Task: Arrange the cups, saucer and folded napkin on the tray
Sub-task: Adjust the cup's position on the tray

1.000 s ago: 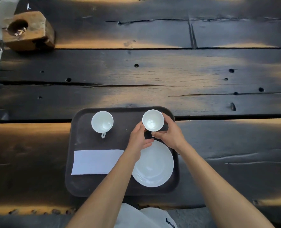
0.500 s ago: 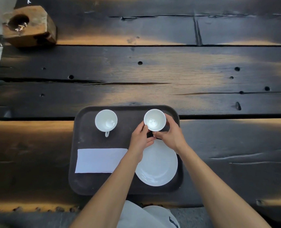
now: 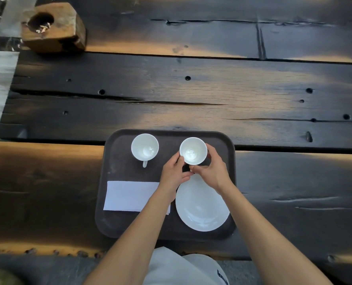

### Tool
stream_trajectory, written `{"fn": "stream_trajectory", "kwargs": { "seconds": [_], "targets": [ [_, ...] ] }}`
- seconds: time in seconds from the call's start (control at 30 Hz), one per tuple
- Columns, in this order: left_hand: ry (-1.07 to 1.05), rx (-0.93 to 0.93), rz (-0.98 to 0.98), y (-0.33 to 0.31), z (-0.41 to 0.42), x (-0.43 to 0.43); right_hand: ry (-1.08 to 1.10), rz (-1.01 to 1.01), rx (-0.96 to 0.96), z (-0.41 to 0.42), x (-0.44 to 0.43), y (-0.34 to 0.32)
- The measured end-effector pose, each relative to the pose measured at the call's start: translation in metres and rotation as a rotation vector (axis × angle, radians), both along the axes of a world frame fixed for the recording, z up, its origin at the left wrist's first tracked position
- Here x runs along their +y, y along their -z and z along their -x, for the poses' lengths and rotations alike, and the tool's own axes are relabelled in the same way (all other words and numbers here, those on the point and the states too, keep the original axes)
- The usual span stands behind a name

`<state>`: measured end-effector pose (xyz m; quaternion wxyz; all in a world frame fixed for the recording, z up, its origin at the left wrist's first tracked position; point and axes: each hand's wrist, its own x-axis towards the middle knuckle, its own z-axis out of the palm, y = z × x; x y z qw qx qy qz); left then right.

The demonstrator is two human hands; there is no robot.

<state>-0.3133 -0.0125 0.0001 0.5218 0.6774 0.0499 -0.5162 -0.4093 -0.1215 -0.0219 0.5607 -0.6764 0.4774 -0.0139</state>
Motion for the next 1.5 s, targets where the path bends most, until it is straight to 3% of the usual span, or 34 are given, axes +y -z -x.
{"fn": "stream_trajectory", "kwargs": {
  "seconds": [1.5],
  "targets": [
    [-0.099,0.01,0.029,0.007,-0.009,0.01,0.029,0.003,0.023,-0.016,0.016,-0.008]
  ]
}}
